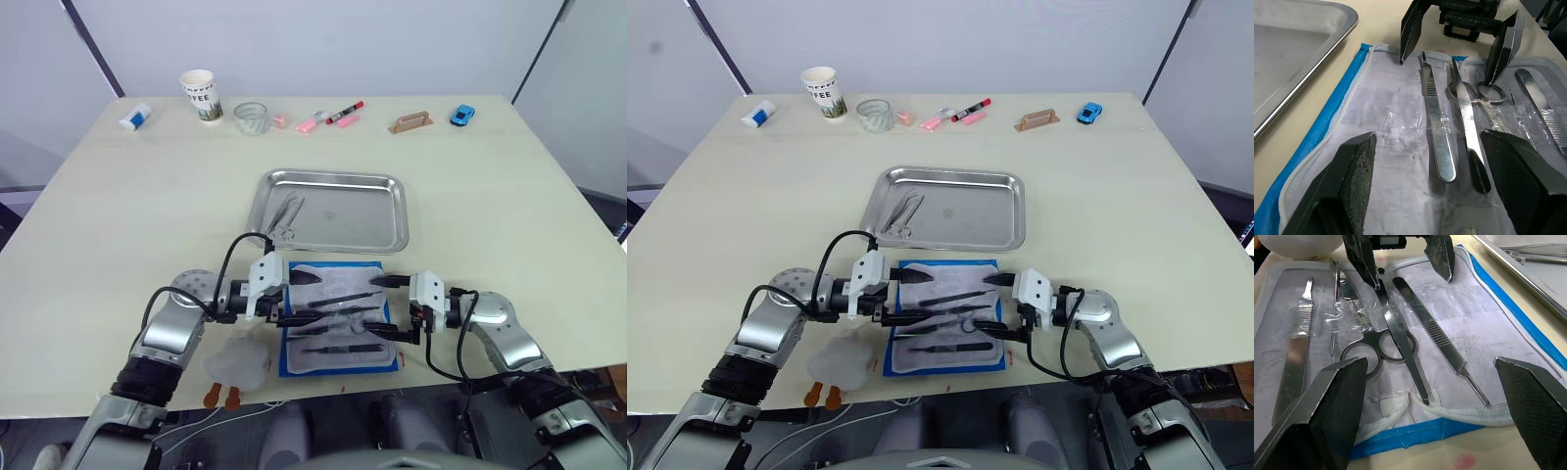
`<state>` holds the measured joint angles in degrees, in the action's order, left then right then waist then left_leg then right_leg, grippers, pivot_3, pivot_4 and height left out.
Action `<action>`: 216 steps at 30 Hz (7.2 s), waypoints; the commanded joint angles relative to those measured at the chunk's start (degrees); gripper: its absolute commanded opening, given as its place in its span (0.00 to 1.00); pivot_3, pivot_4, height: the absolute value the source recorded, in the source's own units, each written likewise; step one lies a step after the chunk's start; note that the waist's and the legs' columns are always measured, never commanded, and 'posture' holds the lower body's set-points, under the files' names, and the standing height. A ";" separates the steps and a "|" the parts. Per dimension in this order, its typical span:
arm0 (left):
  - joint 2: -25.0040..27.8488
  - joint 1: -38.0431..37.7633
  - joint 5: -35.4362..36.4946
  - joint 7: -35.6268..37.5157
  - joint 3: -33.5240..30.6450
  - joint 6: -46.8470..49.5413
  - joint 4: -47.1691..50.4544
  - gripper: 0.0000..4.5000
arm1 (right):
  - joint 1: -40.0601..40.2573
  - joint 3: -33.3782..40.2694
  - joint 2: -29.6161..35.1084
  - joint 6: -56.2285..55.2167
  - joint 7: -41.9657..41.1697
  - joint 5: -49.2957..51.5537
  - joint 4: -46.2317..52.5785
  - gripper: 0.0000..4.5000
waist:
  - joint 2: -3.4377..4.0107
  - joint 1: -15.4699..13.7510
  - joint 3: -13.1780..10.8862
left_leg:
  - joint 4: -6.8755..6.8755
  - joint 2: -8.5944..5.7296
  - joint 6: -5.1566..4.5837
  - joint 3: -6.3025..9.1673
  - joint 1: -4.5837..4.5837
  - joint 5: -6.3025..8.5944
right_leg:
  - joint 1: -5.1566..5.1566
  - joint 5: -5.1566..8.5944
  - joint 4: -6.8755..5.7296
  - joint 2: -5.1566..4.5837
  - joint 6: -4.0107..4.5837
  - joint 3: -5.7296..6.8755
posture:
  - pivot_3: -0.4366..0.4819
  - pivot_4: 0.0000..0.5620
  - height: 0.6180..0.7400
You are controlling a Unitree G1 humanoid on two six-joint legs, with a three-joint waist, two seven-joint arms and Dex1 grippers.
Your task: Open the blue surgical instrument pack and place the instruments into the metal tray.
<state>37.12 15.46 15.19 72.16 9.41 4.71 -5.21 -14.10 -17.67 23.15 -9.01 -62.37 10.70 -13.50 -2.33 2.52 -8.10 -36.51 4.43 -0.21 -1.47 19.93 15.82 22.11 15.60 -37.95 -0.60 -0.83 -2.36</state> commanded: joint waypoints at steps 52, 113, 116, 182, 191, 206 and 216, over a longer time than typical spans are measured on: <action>0.47 2.86 -7.27 -0.13 2.94 -5.82 -2.73 0.79 | 2.09 -3.05 -0.48 2.55 3.89 -6.64 -7.94 1.00 | -0.10 0.02 0.09 | 0.10 0.17 0.00 -0.61 -0.14 0.01 | 0.01 0.01 0.02 -0.01 0.04 -0.18 | 0.48 0.27 0.98; 10.01 9.13 -7.98 4.12 7.68 16.39 12.62 0.01 | 0.68 -3.71 -0.41 2.98 2.92 -6.66 -9.33 1.00 | -0.15 0.04 0.07 | 0.22 0.42 -0.01 -1.25 -0.05 0.01 | 0.50 0.05 0.03 0.35 0.08 -0.95 | 0.48 0.27 0.98; 10.29 9.32 -7.53 4.14 7.20 16.92 13.09 0.01 | 0.73 -3.73 -0.28 3.11 2.78 -6.61 -9.16 1.00 | -0.15 0.04 0.06 | 0.22 0.43 -0.01 -1.27 -0.05 0.01 | 0.52 0.05 0.03 0.37 0.08 -0.99 | 0.48 0.27 0.98; 18.24 3.62 11.09 -3.40 -17.07 25.70 15.22 0.01 | -0.09 -4.70 -0.41 1.93 1.72 -6.79 -10.69 1.00 | -0.39 0.02 0.15 | 0.32 0.72 0.00 -1.88 -0.07 0.02 | 0.88 -0.02 -0.02 0.63 0.17 -1.38 | 0.48 0.27 0.98; 1.38 9.88 11.33 -31.78 -15.54 43.39 24.09 0.01 | 0.07 -4.68 -0.34 1.65 1.76 -6.79 -10.81 1.00 | -0.49 0.00 0.22 | 0.31 0.71 0.00 -1.90 -0.10 0.01 | 0.84 -0.21 -0.03 0.70 0.11 -1.41 | 0.48 0.27 0.98; -17.07 13.67 -0.87 -64.70 -11.96 60.47 24.03 0.01 | 0.25 -4.72 -0.75 1.82 2.74 -7.02 -10.52 1.00 | -0.80 -0.01 0.47 | 0.28 0.66 0.02 -1.45 -0.18 0.01 | 0.57 -0.30 -0.01 0.65 0.13 -1.31 | 0.48 0.27 0.98; -21.46 16.60 -3.92 -67.57 -10.98 59.32 14.84 0.01 | 0.50 -4.71 -1.17 1.92 3.34 -6.98 -10.29 1.00 | -0.81 0.07 0.48 | 0.28 0.64 0.03 -1.35 -0.16 0.01 | 0.55 -0.32 -0.01 0.67 0.15 -1.24 | 0.48 0.27 0.98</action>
<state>15.85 30.39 12.25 4.81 -1.69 65.73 9.44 -16.76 -19.06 21.49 -10.23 -61.66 10.30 -16.25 -3.14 2.59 -7.62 -36.23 5.07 -0.18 -2.82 19.77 15.84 22.66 15.28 -37.95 0.08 -0.67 -3.60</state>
